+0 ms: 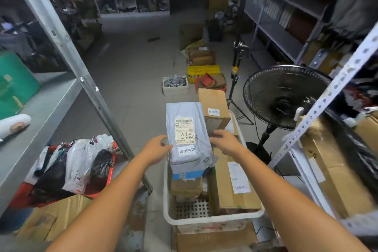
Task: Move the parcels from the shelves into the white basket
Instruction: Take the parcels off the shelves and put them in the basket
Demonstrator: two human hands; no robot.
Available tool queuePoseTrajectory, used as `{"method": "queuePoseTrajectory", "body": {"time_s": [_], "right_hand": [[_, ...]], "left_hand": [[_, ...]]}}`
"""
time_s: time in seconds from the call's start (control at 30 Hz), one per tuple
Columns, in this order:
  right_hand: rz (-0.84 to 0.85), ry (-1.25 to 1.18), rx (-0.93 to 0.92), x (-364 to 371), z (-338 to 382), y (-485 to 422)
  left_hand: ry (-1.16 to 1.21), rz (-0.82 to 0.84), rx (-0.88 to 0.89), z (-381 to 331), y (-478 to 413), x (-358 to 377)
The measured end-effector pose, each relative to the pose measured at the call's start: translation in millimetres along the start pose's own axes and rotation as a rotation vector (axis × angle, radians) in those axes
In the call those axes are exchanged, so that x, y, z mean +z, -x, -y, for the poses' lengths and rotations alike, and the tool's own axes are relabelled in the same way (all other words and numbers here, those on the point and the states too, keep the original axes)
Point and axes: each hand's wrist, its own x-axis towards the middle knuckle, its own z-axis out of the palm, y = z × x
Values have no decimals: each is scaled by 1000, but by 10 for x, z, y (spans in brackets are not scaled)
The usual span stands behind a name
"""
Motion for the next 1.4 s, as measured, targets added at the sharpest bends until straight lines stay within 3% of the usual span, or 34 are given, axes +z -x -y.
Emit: {"method": "queuePoseTrajectory", "body": {"time_s": [0.23, 0.47, 0.67, 1.03, 1.4], "right_hand": [[-141, 359, -23, -364, -55, 891], [-307, 456, 43, -958, -563, 2095], [-411, 400, 170, -1523, -1554, 3483], [-796, 140, 584, -2479, -3634, 5813], [-1107, -175, 1004, -2712, -4883, 7449]], "left_hand": [[-314, 28, 179, -466, 416, -183], [-585, 9, 461, -1245, 1025, 332], [-701, 135, 666, -1949, 1845, 1495], [-825, 471, 1071, -3245, 3298, 4154], [-929, 883, 1414, -4160, 4596, 6719]]}}
